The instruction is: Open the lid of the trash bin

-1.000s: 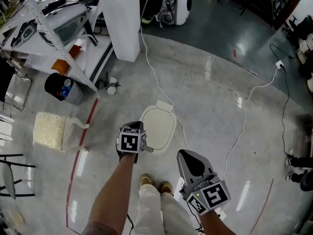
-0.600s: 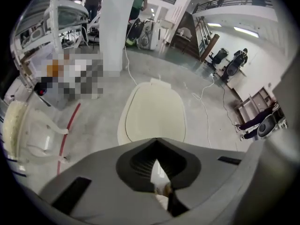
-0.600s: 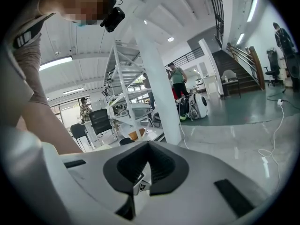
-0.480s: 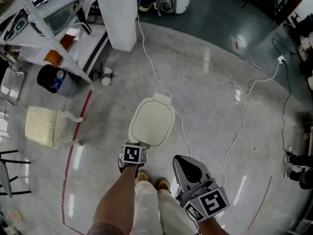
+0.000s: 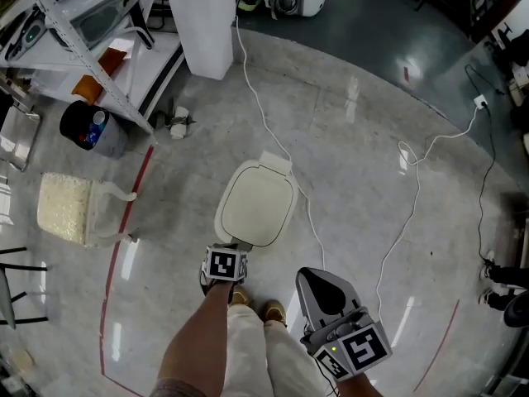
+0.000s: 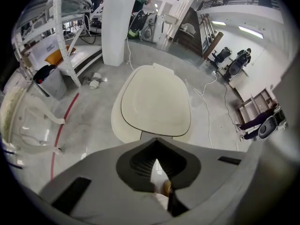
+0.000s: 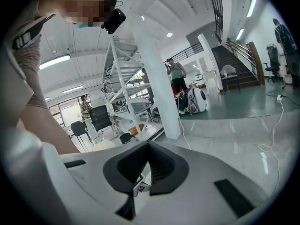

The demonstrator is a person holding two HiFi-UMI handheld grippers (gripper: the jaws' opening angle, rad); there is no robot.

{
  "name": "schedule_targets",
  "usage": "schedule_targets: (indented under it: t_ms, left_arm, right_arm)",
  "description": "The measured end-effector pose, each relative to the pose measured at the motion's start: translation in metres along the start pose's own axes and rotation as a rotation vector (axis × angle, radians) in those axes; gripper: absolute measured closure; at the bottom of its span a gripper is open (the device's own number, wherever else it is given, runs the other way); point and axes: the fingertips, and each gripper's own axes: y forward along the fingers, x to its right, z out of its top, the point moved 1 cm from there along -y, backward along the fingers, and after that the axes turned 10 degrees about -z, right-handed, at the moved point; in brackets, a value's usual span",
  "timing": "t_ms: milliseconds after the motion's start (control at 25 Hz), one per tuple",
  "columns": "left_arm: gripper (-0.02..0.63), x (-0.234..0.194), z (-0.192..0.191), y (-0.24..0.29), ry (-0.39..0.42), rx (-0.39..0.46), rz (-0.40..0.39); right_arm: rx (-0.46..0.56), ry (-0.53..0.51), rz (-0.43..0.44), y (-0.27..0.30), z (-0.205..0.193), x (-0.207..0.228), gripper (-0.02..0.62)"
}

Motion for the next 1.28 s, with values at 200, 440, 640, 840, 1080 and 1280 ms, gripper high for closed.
schedule_targets:
  t_ms: [200,440,640,840,1080,1280]
  left_arm:
    - [0.618,-0.005,-0.004,0.01,0.019,0.0,0.006]
    - [0.615,-0.011,-0.008,0.016,0.05,0.019,0.028]
    - [0.612,-0.011,-0.011,0.019,0.04,0.018,0.015]
    - [0.612,-0.011,-0.011,0.015,0.022,0.009,-0.001]
    - [0.617,-0.009,-0.008,0.009,0.001,-0.011,-0.019]
    - [0.617,0.005,0.0,-0.015,-0.015,-0.024,-0.019]
  right_arm:
    - [-0.016,0.007,0.001,0.0,-0.011,0.001,0.563]
    - [-0.039,0.023,-0.007,0.0,-0.023,0.004,0.563]
    - [-0.056,0.028,-0.009,0.001,-0.033,0.003,0.563]
    - [-0.067,0.038,-0.015,-0.001,-0.037,-0.003,0.563]
    - [-0.06,0.03,0.005,-0.001,-0.031,-0.011,0.563]
    - [-0.036,0.024,0.014,-0.009,-0.01,-0.015,0.563]
